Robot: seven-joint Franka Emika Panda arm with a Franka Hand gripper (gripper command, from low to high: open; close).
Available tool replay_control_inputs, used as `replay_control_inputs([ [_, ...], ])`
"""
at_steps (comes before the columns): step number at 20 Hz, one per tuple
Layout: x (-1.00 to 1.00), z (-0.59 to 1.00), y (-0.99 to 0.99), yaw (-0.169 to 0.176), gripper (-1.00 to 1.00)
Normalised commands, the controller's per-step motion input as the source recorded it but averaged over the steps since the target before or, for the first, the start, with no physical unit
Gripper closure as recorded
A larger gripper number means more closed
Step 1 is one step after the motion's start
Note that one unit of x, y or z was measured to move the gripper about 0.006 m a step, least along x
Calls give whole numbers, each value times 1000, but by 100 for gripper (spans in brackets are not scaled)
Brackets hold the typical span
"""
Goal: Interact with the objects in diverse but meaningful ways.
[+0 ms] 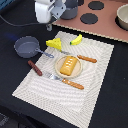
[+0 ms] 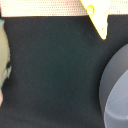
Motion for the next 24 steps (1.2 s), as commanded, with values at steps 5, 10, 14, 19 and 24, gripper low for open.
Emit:
replay_control_inputs([
  [5, 38, -247, -80, 100, -100],
  [10, 13, -31, -61, 77, -100],
  [14, 149, -9, -103, 52, -100],
  [19, 147, -65, -205, 32, -100],
  [24, 106, -119, -234, 17, -100],
])
